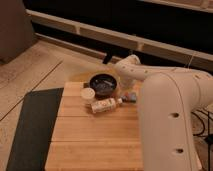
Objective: Place the pepper on the white sponge
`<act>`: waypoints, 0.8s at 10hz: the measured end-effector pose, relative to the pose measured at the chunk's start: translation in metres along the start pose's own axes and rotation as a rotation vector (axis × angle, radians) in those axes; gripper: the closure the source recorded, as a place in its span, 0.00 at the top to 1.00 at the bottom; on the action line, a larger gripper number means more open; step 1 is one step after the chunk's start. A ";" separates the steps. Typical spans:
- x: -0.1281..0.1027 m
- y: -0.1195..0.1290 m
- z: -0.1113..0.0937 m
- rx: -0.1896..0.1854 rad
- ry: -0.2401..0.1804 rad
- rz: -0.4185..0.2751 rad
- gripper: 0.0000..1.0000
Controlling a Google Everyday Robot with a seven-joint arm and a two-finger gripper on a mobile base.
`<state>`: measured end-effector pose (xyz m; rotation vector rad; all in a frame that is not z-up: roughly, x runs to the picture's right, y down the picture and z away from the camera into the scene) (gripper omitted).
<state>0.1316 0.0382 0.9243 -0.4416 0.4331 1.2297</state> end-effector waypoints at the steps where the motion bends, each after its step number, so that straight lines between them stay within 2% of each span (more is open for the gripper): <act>1: 0.002 0.000 0.005 0.000 0.015 0.002 0.51; 3: -0.001 -0.004 0.015 0.007 0.037 0.015 0.72; 4: -0.002 -0.005 0.018 0.012 0.045 0.019 0.78; 8: -0.001 -0.004 0.025 0.015 0.077 0.021 0.78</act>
